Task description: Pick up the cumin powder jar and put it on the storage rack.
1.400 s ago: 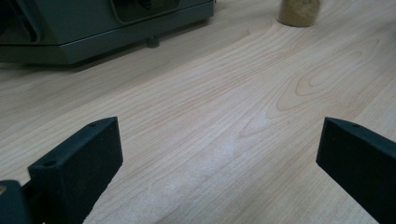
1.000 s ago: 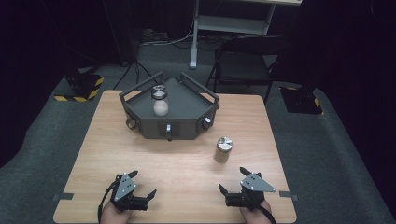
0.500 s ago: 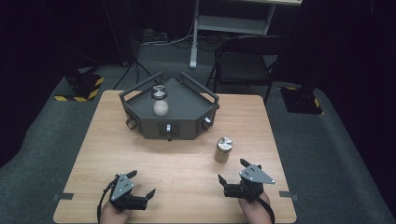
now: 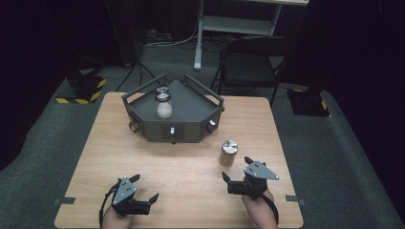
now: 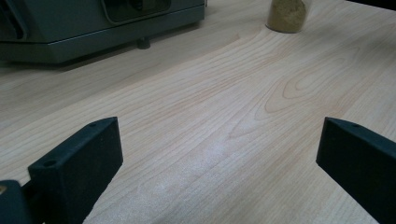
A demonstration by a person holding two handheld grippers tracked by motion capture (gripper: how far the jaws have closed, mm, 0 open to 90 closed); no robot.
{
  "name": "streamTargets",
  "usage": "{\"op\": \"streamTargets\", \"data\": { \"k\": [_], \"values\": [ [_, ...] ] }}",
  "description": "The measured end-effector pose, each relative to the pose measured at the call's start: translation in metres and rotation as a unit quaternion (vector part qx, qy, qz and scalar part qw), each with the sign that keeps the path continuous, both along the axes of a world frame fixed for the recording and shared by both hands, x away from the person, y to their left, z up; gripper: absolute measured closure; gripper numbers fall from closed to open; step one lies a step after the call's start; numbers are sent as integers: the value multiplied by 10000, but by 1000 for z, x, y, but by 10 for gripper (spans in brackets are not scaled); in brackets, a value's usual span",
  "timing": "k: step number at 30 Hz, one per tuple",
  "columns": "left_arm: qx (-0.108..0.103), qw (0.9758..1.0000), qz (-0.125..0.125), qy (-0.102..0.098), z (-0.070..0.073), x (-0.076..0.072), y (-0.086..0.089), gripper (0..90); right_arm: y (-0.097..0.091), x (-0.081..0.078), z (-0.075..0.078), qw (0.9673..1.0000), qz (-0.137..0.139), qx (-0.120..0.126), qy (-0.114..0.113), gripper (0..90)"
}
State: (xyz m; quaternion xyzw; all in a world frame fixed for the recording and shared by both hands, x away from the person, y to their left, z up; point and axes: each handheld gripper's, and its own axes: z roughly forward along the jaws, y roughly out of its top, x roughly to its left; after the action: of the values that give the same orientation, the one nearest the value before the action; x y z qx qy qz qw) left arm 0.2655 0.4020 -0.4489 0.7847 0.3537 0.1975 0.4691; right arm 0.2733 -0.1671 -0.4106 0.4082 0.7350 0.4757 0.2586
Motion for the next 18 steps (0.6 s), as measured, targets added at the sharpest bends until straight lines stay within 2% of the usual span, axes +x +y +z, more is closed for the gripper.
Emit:
{"op": "streamTargets", "data": {
  "k": [12,18],
  "values": [
    [-46,10000,3,42,0,1,1,5,5,20,-4,10000,-15,56,34,10],
    [-37,10000,-13,56,0,2,1,5,8,30,-6,10000,0,-4,36,9]
  ]
}}
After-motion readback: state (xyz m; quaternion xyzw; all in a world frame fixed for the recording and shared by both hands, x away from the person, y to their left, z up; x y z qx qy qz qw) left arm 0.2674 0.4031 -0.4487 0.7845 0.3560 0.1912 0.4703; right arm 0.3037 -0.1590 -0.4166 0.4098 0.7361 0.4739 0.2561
